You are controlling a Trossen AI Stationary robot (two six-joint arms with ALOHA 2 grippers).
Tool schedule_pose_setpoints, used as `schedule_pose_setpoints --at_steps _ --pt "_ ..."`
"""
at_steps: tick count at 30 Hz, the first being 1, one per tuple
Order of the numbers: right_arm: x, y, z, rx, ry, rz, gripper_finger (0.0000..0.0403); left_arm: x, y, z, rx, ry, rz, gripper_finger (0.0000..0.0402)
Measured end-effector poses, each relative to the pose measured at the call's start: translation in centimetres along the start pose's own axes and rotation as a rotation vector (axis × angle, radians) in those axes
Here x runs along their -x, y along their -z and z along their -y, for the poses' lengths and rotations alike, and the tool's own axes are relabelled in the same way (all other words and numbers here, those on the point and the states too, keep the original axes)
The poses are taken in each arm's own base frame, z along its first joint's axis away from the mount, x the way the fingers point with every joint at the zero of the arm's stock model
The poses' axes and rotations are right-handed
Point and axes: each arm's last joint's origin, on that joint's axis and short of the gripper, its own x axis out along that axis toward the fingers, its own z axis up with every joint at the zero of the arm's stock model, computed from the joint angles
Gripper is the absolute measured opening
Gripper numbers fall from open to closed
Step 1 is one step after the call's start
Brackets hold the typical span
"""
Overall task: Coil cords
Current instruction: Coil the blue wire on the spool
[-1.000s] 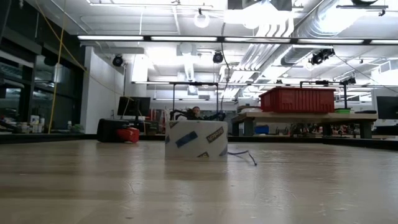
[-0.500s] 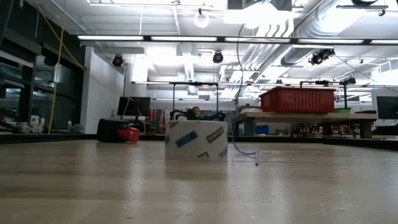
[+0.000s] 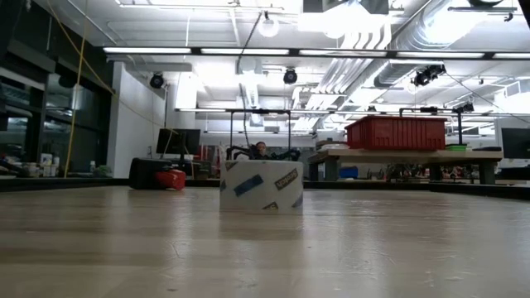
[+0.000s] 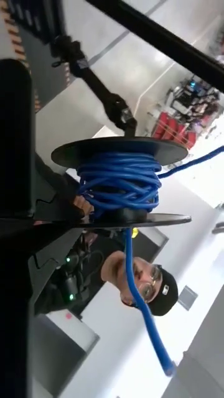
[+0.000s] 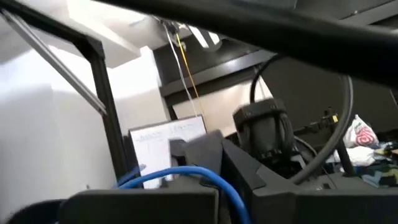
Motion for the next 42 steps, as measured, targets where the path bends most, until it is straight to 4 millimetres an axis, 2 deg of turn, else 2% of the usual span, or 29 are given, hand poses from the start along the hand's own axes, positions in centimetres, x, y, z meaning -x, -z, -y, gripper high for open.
schedule_pose_setpoints --at_steps 6,13,18,21,31,38,42 --pt "0.2 -0.2 0.0 -0.036 0.006 -0.012 0.0014 -0.3 -0.1 1.1 -0.048 0.054 -0.010 0.0001" --pt "0.6 -0.2 1.5 -0.059 0.196 -0.009 0.0096 -1.1 0.1 2.9 -0.116 0.135 -0.019 0.0001" --pt "0.8 -0.1 2.1 -0.056 0.249 -0.028 0.0136 -0.5 0.1 5.9 -0.292 0.197 0.004 0.0001" --pt "0.8 0.3 2.7 -0.073 0.275 -0.045 0.0141 -0.1 0.2 7.4 -0.354 0.214 0.023 0.0001" --pt "0.4 2.6 4.7 -0.099 0.382 -0.157 0.0141 0.9 0.4 10.2 -0.560 0.224 0.109 0.0001" --pt "0.6 4.5 6.7 -0.120 0.470 -0.277 0.0141 1.4 0.3 11.4 -0.648 0.207 0.187 0.0001" --pt "0.8 4.8 7.2 -0.123 0.488 -0.305 0.0141 1.6 0.4 12.0 -0.670 0.214 0.209 0.0001"
